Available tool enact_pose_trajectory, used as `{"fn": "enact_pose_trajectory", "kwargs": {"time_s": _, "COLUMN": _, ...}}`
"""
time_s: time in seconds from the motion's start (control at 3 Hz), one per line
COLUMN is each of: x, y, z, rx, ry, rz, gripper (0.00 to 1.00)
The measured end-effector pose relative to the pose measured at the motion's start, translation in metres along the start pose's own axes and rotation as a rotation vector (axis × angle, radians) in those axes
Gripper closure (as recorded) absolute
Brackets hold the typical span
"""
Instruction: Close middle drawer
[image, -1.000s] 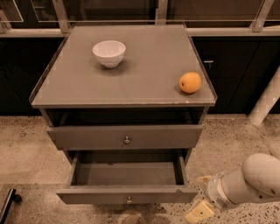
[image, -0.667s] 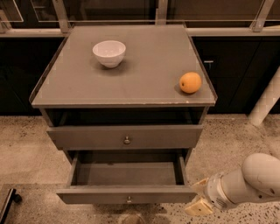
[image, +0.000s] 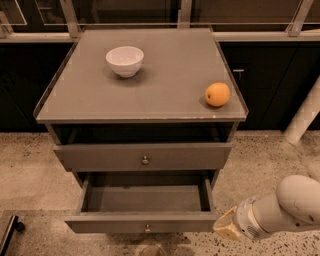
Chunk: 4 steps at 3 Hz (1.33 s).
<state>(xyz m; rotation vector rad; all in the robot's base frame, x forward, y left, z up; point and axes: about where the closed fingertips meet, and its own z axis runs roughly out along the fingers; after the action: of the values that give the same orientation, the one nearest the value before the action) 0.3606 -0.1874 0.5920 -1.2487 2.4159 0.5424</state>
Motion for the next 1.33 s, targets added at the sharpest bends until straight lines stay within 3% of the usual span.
{"fn": "enact_pose_trajectory", "kwargs": {"time_s": 0.33, "x": 0.007, "y": -0.011, "z": 0.019, "rx": -0.040, "ry": -0.057, "rz": -0.003, "gripper": 1.00}}
{"fn": "enact_pose_trajectory", "kwargs": {"time_s": 1.0, "x": 0.032, "y": -0.061, "z": 0.076, "rx": -0.202, "ry": -0.296, "rz": -0.029, "gripper": 1.00}}
{"fn": "enact_pose_trajectory", "kwargs": {"time_s": 1.33, "x": 0.053, "y": -0.068, "z": 0.113, "rx": -0.285, "ry": -0.349, "rz": 0.007, "gripper": 1.00}}
